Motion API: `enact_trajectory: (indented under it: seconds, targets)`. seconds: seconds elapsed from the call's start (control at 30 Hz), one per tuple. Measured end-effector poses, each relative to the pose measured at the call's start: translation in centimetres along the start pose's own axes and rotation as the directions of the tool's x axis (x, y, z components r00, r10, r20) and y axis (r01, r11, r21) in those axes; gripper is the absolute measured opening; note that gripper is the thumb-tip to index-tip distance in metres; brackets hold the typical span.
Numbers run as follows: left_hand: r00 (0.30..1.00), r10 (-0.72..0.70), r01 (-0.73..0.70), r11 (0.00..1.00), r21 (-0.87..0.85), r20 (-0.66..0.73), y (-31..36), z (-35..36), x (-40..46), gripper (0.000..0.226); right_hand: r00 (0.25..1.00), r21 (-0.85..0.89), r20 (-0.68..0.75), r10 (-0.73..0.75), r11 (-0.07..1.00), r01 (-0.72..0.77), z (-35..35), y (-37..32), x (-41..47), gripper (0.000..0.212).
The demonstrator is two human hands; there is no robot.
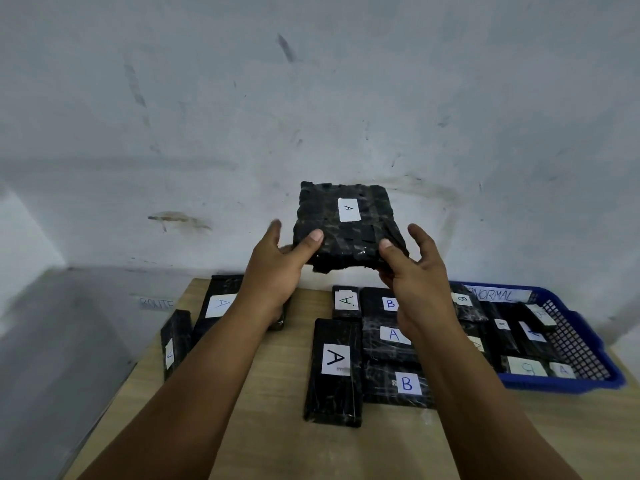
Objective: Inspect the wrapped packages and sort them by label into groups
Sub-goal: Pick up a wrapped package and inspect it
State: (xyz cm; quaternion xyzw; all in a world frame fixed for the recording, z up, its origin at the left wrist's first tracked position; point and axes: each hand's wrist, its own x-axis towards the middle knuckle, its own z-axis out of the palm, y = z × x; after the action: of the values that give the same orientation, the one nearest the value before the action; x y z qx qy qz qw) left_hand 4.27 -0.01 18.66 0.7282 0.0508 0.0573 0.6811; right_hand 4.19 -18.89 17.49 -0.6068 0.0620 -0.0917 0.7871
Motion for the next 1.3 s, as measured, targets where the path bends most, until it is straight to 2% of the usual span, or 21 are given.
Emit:
enact_trajectory:
  seconds: [0.07, 0.1, 0.13, 0.27, 0.33, 0.47, 0.57, 0.73, 0.87, 1.0, 1.13, 1.2, 1.3]
  targets:
    - [0.999, -0.012, 0.013, 1.000, 0.029, -0.040, -0.4, 0.2, 0.1, 0.036, 1.000, -0.037, 0.007, 0.024, 0.999, -0.024, -0.1, 0.5, 0.1, 0.061]
    - [0.998, -0.002, 0.004, 1.000, 0.027, -0.057, -0.5, 0.2, 0.1, 0.014, 0.999, -0.059, 0.013, 0.041, 0.997, -0.040, -0.2, 0.6, 0.1, 0.061]
    - [0.998, 0.010, -0.009, 1.000, 0.015, -0.063, -0.7, 0.2, 0.2, 0.011, 0.998, -0.074, 0.024, 0.063, 0.995, -0.061, -0.3, 0.6, 0.1, 0.059]
    - [0.999, 0.035, -0.035, 0.999, -0.038, -0.001, -1.5, 0.0, 0.5, 0.025, 0.994, -0.111, 0.061, 0.092, 0.990, -0.085, -0.7, 0.5, 0.2, 0.019]
    - [0.999, 0.029, -0.027, 0.998, -0.050, 0.038, -1.7, -0.1, 0.4, 0.030, 0.996, -0.143, 0.043, 0.082, 0.987, -0.075, -0.7, 0.7, 0.2, 0.012]
    - [0.999, 0.016, -0.012, 0.997, -0.078, 0.046, -1.6, 0.0, 0.7, 0.021, 0.993, -0.133, 0.043, 0.109, 0.986, -0.102, -0.8, 1.5, 0.3, 0.012]
    - [0.999, 0.041, -0.044, 0.996, -0.077, -0.029, -1.5, 0.0, 1.1, 0.017, 0.988, -0.162, 0.083, 0.128, 0.980, -0.113, -1.0, 1.9, 0.1, 0.013]
    - [0.998, 0.009, -0.015, 0.995, -0.099, -0.060, -2.1, -0.2, 1.4, 0.030, 0.978, -0.208, 0.128, 0.167, 0.968, -0.138, -0.9, 1.3, 0.1, 0.013]
    - [1.000, 0.008, -0.009, 0.994, -0.108, -0.010, -2.7, 0.2, 1.0, 0.040, 0.985, -0.131, 0.088, 0.150, 0.982, -0.138, -0.4, 1.1, 0.4, 0.014]
    - [1.000, 0.007, -0.008, 0.997, -0.078, -0.020, -2.5, 0.4, 0.9, 0.036, 0.988, -0.088, 0.063, 0.140, 0.987, -0.135, -0.4, 1.2, 0.7, 0.010]
    - [0.994, 0.052, -0.058, 0.997, -0.058, -0.098, -1.9, 0.3, 1.7, 0.023, 0.983, -0.131, 0.114, 0.144, 0.983, -0.129, -0.5, 1.7, 0.5, 0.009]
    - [0.988, 0.066, -0.071, 0.997, -0.034, -0.137, -1.7, 0.2, 2.0, 0.024, 0.979, -0.151, 0.127, 0.160, 0.979, -0.141, -0.5, 1.8, 0.4, 0.010]
    - [0.990, 0.087, -0.089, 0.996, -0.011, -0.110, -1.8, 0.0, 1.9, 0.028, 0.987, -0.160, 0.113, 0.113, 0.983, -0.094, -0.4, 1.2, 0.3, 0.017]
